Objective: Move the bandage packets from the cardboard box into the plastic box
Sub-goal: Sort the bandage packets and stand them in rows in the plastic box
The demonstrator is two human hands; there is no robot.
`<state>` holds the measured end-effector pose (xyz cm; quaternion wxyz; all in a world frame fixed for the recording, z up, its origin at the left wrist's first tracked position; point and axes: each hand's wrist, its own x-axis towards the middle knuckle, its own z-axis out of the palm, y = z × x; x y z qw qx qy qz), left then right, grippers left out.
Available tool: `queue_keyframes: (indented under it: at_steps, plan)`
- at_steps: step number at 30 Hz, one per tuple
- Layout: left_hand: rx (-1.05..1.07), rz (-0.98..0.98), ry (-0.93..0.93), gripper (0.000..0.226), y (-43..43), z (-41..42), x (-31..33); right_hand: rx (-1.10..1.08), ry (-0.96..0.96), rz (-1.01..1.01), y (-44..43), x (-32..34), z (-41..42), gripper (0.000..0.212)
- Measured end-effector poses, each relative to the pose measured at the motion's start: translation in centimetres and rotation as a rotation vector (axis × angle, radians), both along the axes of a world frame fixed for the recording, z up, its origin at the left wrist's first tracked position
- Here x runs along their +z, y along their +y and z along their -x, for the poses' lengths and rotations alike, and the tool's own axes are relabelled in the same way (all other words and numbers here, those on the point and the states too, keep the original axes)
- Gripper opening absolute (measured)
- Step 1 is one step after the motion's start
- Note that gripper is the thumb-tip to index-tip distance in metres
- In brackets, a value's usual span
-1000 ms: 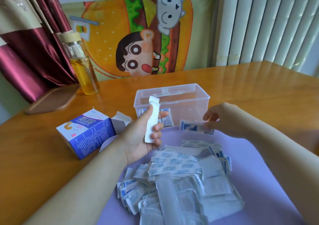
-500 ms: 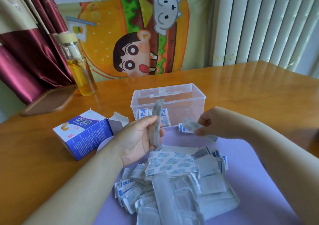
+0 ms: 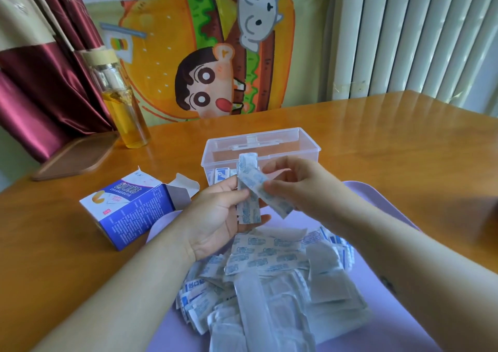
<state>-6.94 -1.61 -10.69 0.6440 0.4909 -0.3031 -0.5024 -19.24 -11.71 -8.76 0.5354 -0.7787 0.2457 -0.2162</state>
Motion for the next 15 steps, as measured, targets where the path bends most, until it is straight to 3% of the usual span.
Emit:
queue_keyframes:
  at_steps: [5, 12, 15]
  plan:
    - [-0.072, 0.0, 0.07, 0.034, 0.1, 0.3, 0.4, -0.092, -0.055, 0.149, 0.8, -1.0, -0.9, 0.018]
    - [0.138, -0.018, 0.12, 0.022, 0.0, -0.4, 0.1, -0.012, -0.094, 0.217, -0.2, 0.2, 0.0, 0.01]
    - [0.154, 0.006, 0.16, 0.023, 0.0, -0.4, 0.3, 0.138, 0.124, 0.374, -0.7, 1.0, 1.4, 0.015]
